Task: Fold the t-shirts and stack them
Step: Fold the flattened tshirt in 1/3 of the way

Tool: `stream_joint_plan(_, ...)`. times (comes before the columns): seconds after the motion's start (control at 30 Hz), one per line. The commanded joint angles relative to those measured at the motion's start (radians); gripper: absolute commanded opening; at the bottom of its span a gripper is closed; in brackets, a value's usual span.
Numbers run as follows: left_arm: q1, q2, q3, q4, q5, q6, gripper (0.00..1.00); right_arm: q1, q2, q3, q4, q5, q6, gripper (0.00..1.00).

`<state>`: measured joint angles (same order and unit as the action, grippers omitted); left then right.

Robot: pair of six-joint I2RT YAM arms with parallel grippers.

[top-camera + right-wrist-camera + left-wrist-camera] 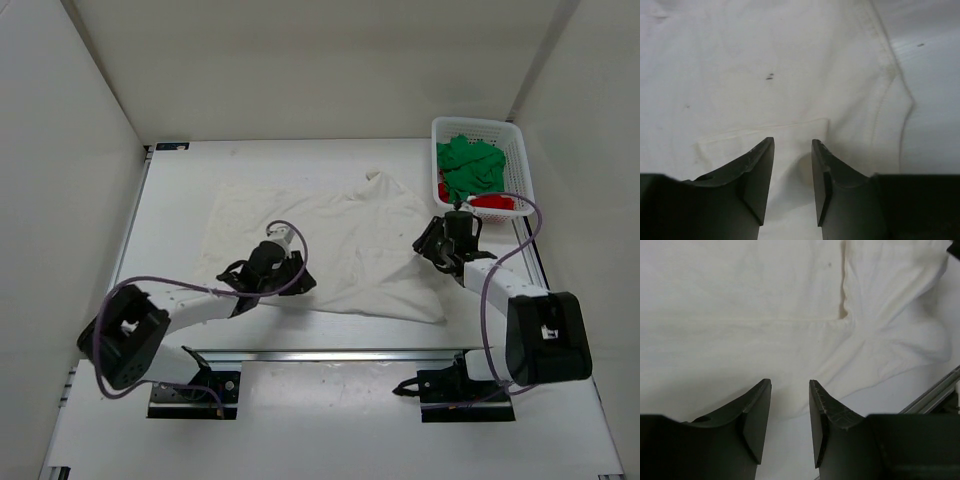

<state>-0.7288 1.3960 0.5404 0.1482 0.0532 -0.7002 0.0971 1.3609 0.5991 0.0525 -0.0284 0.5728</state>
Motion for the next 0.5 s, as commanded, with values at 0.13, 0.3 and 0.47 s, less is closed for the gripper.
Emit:
stream_joint_plan(0.13,0.319,-0.248,-0.106,-0.093,0.112,0.008,0.48,0.186,-0.169,-0.014,-0.124,0.009,0.019,0.17)
stream_joint_plan(0.3,0.445,-0.255,-0.181,-0.097,0.172,-0.009,0.48,0.338,-0.14,-0.104,-0.148,-0.013,0.042,0.1)
stream_joint_plan(0.47,0.497,-0.242,-0.242,-0.125,0.2,-0.042,0.43,0.352,-0.111,-0.159,-0.161,-0.067,0.015,0.04)
